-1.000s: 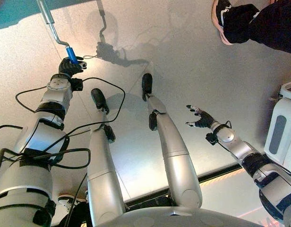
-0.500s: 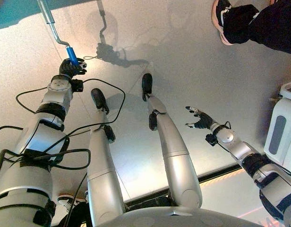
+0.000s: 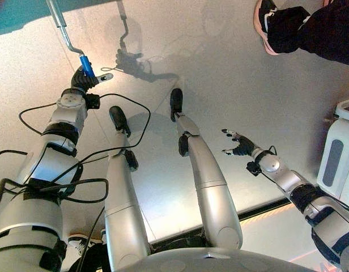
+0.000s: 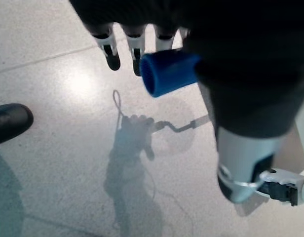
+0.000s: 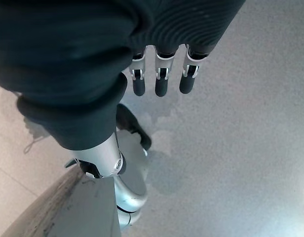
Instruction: Raise the hospital bed
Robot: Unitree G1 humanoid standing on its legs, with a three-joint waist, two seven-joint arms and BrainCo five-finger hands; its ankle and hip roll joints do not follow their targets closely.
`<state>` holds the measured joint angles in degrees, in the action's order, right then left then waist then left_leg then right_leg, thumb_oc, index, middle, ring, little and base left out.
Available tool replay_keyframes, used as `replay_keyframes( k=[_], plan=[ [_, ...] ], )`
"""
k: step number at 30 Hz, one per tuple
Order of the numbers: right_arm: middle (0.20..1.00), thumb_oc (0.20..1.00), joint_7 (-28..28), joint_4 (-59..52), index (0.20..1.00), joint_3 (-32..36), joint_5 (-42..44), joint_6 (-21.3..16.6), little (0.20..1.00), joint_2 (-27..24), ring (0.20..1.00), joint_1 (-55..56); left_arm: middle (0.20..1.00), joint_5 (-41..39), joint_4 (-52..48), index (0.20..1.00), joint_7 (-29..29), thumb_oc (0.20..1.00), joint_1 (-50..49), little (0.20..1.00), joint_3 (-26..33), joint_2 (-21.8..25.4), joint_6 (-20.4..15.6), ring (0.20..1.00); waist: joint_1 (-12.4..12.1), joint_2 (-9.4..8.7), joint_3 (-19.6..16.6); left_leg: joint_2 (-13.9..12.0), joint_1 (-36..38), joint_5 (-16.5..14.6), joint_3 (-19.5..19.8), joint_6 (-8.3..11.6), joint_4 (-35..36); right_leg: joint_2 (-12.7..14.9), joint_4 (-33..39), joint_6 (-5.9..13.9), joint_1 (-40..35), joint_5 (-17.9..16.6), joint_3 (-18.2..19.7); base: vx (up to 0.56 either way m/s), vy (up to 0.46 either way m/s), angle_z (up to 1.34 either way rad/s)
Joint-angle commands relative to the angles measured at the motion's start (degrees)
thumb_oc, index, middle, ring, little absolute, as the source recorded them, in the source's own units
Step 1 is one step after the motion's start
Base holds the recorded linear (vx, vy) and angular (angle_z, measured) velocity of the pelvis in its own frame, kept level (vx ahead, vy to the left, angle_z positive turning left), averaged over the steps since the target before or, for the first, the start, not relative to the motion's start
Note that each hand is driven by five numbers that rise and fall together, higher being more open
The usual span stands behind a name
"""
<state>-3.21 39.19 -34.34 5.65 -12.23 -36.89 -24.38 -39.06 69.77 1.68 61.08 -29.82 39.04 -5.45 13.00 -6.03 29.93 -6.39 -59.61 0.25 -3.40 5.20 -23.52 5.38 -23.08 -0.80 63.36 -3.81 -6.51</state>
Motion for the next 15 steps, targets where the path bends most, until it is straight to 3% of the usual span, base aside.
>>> replay_keyframes(
  k=[1, 15],
  plan=[
    [1.0, 1.0, -0.4, -1.9, 1.0, -0.6, -0.9, -0.3, 1.0, -4.0, 1.0, 7.2, 1.0, 0.4, -1.9, 1.0, 0.3, 1.0, -0.4, 1.0, 1.5, 2.4, -1.3, 1.0, -1.3, -0.92, -0.1, -0.1, 0.0, -1.5, 2.0, 0.11, -5.5, 0.7, -1.6, 7.53, -0.6, -0.4, 2.8, 0.0, 0.0, 0.0],
    [1.0, 1.0, -0.7, -1.4, 1.0, -1.0, -1.0, -0.5, 1.0, -3.7, 1.0, 7.7, 1.0, 1.1, -1.5, 1.0, 0.4, 1.0, 2.6, 1.0, 0.3, 3.0, -1.4, 1.0, -1.4, -0.73, -0.1, 0.1, -0.4, -1.8, 2.1, 0.02, -6.3, 0.8, -2.4, 7.61, -0.3, -0.2, 3.0, 0.0, 0.0, 0.0]
  ],
)
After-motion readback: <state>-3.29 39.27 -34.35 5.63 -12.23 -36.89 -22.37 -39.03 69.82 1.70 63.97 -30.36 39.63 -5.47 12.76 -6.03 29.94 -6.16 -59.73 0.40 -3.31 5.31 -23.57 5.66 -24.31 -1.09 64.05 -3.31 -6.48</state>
